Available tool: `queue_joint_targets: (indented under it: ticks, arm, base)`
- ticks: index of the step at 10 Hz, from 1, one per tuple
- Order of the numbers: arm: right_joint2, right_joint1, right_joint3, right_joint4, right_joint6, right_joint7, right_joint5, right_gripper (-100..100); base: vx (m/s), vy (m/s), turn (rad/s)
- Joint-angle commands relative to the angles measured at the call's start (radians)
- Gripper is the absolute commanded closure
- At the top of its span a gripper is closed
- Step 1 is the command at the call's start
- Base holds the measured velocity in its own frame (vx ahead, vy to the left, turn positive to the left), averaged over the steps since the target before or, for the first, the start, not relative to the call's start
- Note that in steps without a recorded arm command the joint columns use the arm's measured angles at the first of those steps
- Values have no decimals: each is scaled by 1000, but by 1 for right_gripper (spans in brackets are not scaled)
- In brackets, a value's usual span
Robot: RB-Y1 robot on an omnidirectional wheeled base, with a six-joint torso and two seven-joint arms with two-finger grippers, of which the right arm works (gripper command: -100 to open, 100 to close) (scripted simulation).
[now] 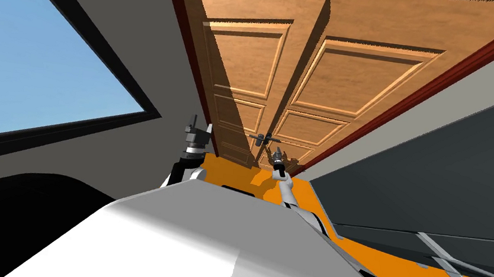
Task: Pull the door open
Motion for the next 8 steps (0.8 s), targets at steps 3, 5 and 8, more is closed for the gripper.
queue_joint_targets:
  ticks: [3,5,8]
  arm:
    - [-6,-47,-10,82,-9,-9,3,-100]
    - [-9,-63,-14,110,-11,-12,5,-100]
    - [-11,-85,-19,149,-16,-15,6,-100]
  base:
    - [88,4,-8]
    - [73,10,-5]
    - [95,2,-5]
